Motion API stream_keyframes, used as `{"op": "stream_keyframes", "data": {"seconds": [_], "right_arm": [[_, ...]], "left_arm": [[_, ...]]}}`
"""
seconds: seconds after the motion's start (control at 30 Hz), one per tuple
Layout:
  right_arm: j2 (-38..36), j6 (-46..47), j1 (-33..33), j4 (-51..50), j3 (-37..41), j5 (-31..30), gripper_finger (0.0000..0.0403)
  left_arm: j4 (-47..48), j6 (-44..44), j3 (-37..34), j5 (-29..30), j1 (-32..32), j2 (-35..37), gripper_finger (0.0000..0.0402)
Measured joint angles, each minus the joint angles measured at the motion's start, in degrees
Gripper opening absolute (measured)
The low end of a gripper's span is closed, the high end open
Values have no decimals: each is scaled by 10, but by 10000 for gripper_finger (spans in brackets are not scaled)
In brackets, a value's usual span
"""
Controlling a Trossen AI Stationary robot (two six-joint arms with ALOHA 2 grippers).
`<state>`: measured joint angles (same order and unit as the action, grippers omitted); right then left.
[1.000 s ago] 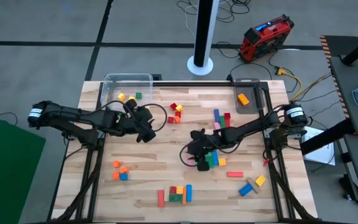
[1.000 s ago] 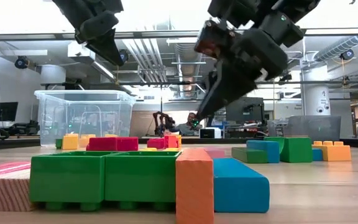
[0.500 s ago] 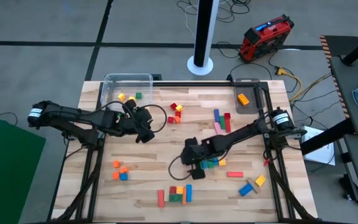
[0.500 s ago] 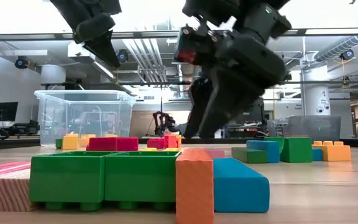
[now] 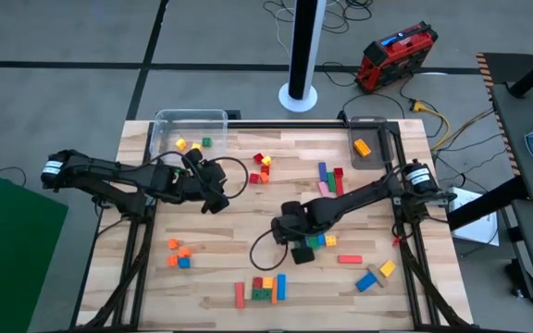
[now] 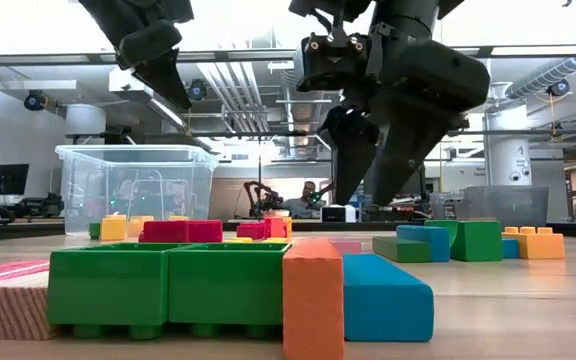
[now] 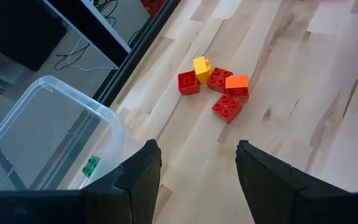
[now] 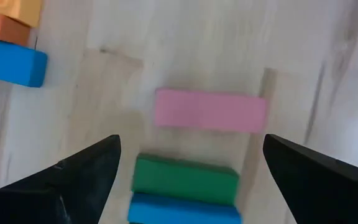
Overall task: Sort blocks by size
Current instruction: Put the pink rectangular wooden block into the black bin
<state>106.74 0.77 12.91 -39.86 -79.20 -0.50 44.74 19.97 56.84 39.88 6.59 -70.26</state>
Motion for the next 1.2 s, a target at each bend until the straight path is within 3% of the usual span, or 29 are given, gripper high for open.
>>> {"op": "stream_keyframes", "data": {"seconds": [0.17, 0.27, 0.6, 0.73, 1.03, 1.2], "right_arm": [[13, 23, 0, -4, 2, 26, 377], [22, 22, 2, 2, 2, 39, 343], [62, 20, 2, 2, 2, 63, 104], [63, 11, 6, 30, 1, 68, 26], [64, -5, 7, 153, 0, 65, 10], [62, -84, 7, 102, -23, 40, 12]], "left_arm": [[1, 0, 0, 0, 0, 0, 184], [1, 0, 0, 0, 1, 0, 184], [3, 0, 0, 0, 1, 0, 184], [3, 0, 0, 0, 1, 0, 184], [3, -4, 0, 1, 1, 0, 184], [7, -4, 0, 0, 2, 0, 184]]}}
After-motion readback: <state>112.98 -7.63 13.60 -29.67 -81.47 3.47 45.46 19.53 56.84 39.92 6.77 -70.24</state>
